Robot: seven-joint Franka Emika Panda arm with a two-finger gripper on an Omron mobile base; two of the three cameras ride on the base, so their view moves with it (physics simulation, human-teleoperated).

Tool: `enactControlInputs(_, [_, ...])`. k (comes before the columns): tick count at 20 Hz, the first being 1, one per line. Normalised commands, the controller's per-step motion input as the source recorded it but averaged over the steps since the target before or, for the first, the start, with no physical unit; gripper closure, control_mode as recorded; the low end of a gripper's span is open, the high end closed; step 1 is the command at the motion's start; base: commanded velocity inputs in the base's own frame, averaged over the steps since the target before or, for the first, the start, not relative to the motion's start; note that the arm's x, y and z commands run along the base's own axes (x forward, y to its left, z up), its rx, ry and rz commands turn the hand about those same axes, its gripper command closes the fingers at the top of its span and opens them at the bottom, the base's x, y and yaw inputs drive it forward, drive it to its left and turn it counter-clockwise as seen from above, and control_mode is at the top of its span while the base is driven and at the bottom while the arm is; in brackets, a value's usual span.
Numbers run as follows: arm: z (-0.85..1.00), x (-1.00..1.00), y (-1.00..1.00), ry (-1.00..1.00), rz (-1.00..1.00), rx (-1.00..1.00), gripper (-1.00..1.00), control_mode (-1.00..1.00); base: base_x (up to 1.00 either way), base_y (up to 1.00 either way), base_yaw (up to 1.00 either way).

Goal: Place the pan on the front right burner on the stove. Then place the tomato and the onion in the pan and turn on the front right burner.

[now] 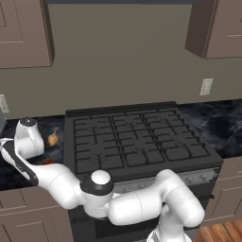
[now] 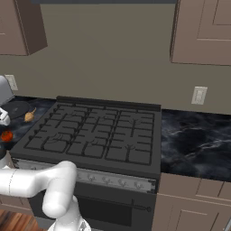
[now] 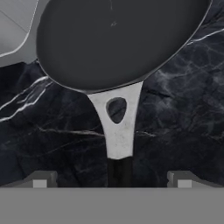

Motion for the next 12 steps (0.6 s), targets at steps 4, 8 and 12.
enactControlInputs(4, [-0.27, 0.00, 0.00, 0.00, 0.00, 0.00, -1.00, -1.00, 0.00, 0.00, 0.00])
enactControlInputs(8, [-0.34, 0.00, 0.02, 0.01, 0.00, 0.00, -1.00, -1.00, 0.00, 0.00, 0.00])
enactControlInputs(12, [-0.24, 0.00, 0.12, 0.00, 0.00, 0.00, -1.00, -1.00, 0.00, 0.00, 0.00])
